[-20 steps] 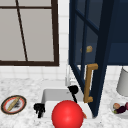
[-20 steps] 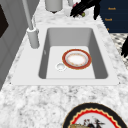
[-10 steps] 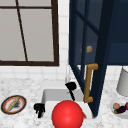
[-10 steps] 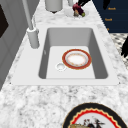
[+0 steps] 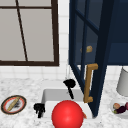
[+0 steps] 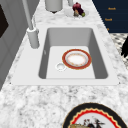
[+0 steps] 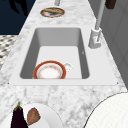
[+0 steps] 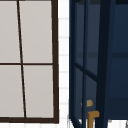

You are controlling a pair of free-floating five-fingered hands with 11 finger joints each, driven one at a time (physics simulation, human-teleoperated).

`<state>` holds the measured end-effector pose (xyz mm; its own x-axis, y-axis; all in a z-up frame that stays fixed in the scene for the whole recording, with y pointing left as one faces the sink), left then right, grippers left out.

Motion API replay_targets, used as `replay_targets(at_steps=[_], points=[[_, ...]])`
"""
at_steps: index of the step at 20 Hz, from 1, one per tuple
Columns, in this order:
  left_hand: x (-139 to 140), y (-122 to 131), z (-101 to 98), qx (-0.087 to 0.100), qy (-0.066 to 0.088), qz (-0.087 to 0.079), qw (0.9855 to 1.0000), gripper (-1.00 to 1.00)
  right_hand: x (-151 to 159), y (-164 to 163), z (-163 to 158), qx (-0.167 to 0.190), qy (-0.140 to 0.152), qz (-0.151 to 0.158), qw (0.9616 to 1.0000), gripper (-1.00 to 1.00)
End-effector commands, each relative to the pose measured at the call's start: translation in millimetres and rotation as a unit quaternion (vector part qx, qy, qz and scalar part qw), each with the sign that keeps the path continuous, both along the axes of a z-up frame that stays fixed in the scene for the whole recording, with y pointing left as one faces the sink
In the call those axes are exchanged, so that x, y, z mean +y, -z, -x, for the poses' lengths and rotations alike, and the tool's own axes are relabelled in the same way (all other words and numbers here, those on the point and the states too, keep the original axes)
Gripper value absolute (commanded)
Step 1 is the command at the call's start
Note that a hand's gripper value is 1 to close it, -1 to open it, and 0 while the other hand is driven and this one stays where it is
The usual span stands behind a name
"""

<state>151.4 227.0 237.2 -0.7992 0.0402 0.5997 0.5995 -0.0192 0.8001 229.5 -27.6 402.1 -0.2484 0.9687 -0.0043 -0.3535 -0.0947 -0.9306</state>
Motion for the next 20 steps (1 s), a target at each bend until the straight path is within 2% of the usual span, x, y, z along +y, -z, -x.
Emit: replay_targets(at_steps=[1,11,17,20], points=[[0.0,0.0,0.0,0.0,0.0,0.0,1.0,0.0,0.0,-25.4,23.5,0.0,-0.018,-0.019,0.9997,-1.0],[0.0,0.0,0.0,0.0,0.0,0.0,1.0,0.0,-12.5,-87.6,87.9,-0.007,-0.036,-0.037,0.9987,-1.0],[0.0,0.0,0.0,0.0,0.0,0.0,1.0,0.0,-43.9,-105.5,106.8,-0.011,-0.054,-0.081,0.9952,-1.0],[0.0,0.0,0.0,0.0,0.0,0.0,1.0,0.0,-58.5,-113.5,119.5,-0.009,-0.054,-0.094,0.9941,-1.0]])
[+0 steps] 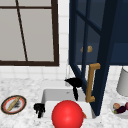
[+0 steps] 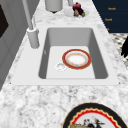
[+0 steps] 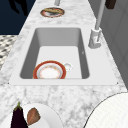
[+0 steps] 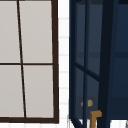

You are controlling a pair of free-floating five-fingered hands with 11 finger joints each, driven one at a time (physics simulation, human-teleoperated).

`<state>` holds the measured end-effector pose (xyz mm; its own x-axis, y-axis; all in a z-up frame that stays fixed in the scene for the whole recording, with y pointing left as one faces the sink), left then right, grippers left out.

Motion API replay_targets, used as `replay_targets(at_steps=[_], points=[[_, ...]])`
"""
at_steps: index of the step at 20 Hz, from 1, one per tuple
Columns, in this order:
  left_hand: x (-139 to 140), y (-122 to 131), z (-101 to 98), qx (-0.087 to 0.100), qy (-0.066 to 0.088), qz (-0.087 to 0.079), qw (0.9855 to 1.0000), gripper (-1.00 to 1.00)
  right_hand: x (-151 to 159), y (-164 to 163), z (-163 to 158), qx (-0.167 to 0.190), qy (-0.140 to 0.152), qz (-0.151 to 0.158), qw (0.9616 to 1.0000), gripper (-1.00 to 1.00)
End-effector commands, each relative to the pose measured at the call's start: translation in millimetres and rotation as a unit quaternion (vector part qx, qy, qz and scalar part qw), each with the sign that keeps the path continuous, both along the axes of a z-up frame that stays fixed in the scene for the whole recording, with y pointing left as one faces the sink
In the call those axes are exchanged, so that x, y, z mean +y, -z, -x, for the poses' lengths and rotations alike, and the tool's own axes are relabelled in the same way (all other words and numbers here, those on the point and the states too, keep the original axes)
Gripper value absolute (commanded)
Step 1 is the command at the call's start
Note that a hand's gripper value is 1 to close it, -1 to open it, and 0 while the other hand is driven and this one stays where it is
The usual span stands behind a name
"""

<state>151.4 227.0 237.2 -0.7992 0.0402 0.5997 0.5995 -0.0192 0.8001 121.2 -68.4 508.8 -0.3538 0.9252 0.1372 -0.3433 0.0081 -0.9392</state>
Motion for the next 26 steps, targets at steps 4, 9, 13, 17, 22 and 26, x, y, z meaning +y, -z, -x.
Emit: replay_targets(at_steps=[4,9,13,17,22,26], points=[[0.0,0.0,0.0,0.0,0.0,0.0,1.0,0.0,-36.0,-19.6,28.0,-0.001,-0.002,-0.026,0.9997,-1.0],[0.0,0.0,0.0,0.0,0.0,0.0,1.0,0.0,-65.3,-39.2,36.4,-0.002,-0.017,-0.029,0.9994,-1.0],[0.0,0.0,0.0,0.0,0.0,0.0,1.0,0.0,-87.2,-51.3,37.0,-0.011,-0.027,-0.032,0.9991,-1.0],[0.0,0.0,0.0,0.0,0.0,0.0,1.0,0.0,-106.3,-50.5,27.6,-0.012,-0.033,-0.049,0.9982,-1.0],[0.0,0.0,0.0,0.0,0.0,0.0,1.0,0.0,-131.8,-49.7,12.0,-0.01,-0.055,-0.076,0.9955,-1.0],[0.0,0.0,0.0,0.0,0.0,0.0,1.0,0.0,-153.3,-49.5,1.6,-0.001,-0.081,-0.097,0.992,-1.0]])
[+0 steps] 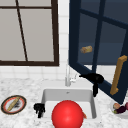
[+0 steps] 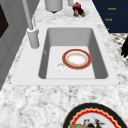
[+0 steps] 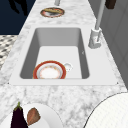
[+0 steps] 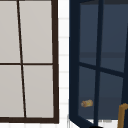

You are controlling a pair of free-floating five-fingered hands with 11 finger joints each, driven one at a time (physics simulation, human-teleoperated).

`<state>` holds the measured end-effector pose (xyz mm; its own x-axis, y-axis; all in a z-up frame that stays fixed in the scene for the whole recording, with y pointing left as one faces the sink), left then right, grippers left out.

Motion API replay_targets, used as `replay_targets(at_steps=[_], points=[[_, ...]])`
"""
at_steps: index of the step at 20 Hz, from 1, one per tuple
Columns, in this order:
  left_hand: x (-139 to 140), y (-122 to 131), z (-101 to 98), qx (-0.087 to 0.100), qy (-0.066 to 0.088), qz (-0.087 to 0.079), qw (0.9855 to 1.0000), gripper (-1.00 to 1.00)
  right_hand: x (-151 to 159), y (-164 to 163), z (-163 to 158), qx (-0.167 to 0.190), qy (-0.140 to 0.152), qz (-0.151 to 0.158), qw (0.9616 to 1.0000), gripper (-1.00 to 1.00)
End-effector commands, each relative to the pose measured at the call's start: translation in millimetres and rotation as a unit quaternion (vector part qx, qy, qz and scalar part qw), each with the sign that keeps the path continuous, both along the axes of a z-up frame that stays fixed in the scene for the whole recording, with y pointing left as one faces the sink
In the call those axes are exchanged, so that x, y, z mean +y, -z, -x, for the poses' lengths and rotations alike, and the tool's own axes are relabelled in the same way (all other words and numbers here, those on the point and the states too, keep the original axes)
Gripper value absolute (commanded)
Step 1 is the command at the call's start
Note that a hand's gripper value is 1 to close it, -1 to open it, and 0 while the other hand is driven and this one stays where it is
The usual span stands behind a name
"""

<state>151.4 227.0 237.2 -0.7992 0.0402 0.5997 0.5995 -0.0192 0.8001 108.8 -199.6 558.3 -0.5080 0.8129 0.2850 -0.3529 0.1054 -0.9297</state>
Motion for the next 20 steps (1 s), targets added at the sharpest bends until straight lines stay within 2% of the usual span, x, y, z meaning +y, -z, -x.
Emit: replay_targets(at_steps=[1,5,9,13,17,20], points=[[0.0,0.0,0.0,0.0,0.0,0.0,1.0,0.0,-26.9,0.0,-12.5,0.0,0.0,-0.018,0.9998,-1.0],[0.0,0.0,0.0,0.0,0.0,0.0,1.0,0.0,-45.8,-0.3,-18.1,-0.003,-0.019,-0.036,0.9992,-1.0],[0.0,0.0,0.0,0.0,0.0,0.0,1.0,0.0,-67.5,2.1,-33.9,-0.005,-0.057,-0.054,0.9969,-1.0],[0.0,0.0,0.0,0.0,0.0,0.0,1.0,0.0,-86.2,0.9,-46.1,-0.009,-0.09,-0.072,0.9933,-1.0],[0.0,0.0,0.0,0.0,0.0,0.0,1.0,0.0,-95.7,0.0,-51.1,0.012,-0.103,-0.093,0.9902,-1.0],[0.0,0.0,0.0,0.0,0.0,0.0,1.0,0.0,-103.5,6.2,-71.8,0.015,-0.123,-0.1,0.9873,-1.0]])
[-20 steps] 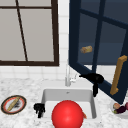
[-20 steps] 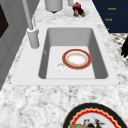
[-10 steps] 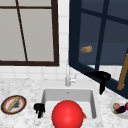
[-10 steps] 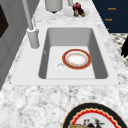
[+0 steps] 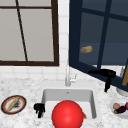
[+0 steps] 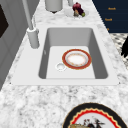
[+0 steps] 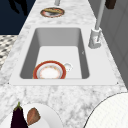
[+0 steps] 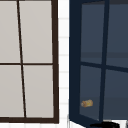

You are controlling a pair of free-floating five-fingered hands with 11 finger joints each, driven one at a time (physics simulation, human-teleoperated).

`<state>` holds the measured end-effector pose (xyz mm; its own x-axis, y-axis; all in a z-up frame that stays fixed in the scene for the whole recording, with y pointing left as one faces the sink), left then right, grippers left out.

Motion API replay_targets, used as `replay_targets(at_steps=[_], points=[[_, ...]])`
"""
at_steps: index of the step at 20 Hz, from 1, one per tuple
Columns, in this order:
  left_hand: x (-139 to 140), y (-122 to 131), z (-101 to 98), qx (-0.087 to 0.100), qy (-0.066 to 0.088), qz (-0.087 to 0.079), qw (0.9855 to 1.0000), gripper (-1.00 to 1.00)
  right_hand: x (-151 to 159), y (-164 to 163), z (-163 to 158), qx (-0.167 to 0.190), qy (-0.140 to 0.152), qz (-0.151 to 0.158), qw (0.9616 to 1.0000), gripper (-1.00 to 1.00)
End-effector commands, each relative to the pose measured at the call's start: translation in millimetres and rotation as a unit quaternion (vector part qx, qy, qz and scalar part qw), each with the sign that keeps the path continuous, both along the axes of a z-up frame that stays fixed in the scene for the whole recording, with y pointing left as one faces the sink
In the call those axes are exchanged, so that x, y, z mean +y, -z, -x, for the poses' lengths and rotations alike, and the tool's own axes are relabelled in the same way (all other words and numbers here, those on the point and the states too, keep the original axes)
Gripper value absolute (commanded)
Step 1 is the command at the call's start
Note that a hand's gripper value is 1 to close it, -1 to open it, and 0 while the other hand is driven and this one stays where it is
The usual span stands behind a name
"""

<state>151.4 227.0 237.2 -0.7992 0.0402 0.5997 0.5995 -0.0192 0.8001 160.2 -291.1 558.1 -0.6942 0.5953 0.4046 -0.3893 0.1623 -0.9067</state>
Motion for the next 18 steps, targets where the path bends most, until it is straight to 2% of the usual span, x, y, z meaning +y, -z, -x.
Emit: replay_targets(at_steps=[1,12,18], points=[[0.0,0.0,0.0,0.0,0.0,0.0,1.0,0.0,-15.7,8.4,-25.7,0.013,0.0,-0.016,0.9998,-1.0],[0.0,0.0,0.0,0.0,0.0,0.0,1.0,0.0,-42.5,25.2,-86.7,-0.007,-0.061,-0.05,0.9969,-1.0],[0.0,0.0,0.0,0.0,0.0,0.0,1.0,0.0,-69.3,38.0,-111.3,-0.015,-0.107,-0.087,0.9903,-1.0]])
